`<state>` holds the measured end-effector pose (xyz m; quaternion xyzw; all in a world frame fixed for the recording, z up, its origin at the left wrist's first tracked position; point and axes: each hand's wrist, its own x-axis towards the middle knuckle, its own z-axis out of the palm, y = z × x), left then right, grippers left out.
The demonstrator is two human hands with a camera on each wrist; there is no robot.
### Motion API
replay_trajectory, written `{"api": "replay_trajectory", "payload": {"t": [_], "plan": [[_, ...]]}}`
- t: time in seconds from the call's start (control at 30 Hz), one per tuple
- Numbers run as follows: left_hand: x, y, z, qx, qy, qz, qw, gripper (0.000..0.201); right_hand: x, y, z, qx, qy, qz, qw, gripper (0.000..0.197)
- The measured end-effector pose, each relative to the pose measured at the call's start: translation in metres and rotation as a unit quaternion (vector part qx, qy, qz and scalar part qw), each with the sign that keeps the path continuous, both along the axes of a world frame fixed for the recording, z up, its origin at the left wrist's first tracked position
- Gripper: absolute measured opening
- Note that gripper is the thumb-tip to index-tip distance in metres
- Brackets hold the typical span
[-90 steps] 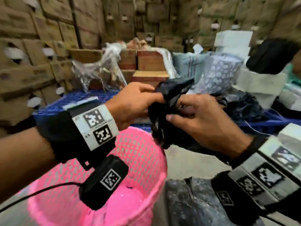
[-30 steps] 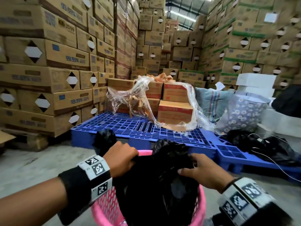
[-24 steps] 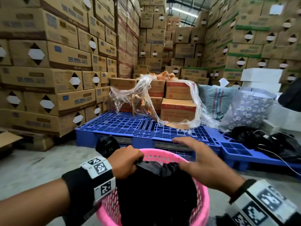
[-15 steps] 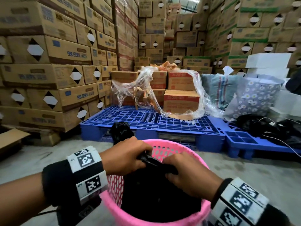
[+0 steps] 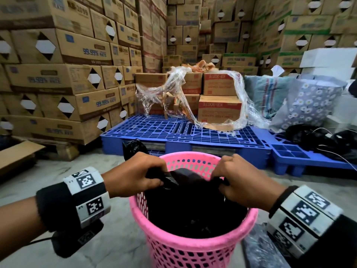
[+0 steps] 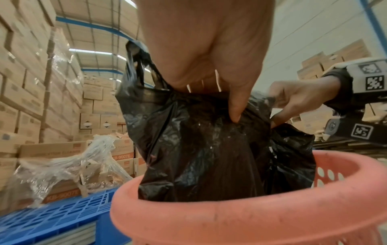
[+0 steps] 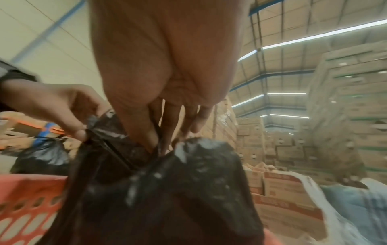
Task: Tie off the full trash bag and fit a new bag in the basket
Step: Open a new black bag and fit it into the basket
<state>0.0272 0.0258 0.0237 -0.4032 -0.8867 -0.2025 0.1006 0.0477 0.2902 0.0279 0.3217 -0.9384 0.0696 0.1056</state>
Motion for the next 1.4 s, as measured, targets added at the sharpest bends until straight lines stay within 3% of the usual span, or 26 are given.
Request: {"api": "replay_trajectory", "payload": {"t": [0.17,0.27,0.43,0.73,0.9,1.03,1.23,1.4], "plan": [[0.013,-0.009,-0.002,-0.039,0.027,-0.016,0.999,0.017,0.008,-0.008,-0.011,-0.053,-0.136,0.021,0.989,0.008],[0.025,-0.018,-0.005,-0.063,0.033,-0.03,0.997,0.018,0.014,-0.002,-0.008,-0.079,-0.197,0.029,0.977,0.006],[0.045,-0.03,-0.015,-0.081,0.026,-0.046,0.995,0.011,0.029,0.003,-0.01,-0.092,-0.223,0.059,0.969,0.018],[0.082,-0.037,-0.042,-0.121,0.031,-0.101,0.987,0.006,0.06,0.009,-0.021,0.011,-0.217,0.083,0.972,0.012],[0.091,-0.036,-0.064,-0.171,0.062,-0.075,0.98,0.018,0.067,0.012,-0.04,0.001,-0.228,0.073,0.971,0.006],[0.094,-0.035,-0.084,-0.16,0.054,-0.023,0.985,0.023,0.068,0.021,-0.05,-0.068,-0.201,0.03,0.977,0.012],[0.089,-0.03,-0.101,-0.089,0.04,0.008,0.995,0.036,0.063,0.04,-0.068,-0.196,-0.158,-0.156,0.955,0.017],[0.085,-0.025,-0.107,0.05,-0.059,0.04,0.996,0.017,0.058,0.045,-0.074,-0.26,-0.122,-0.235,0.929,0.008]]}}
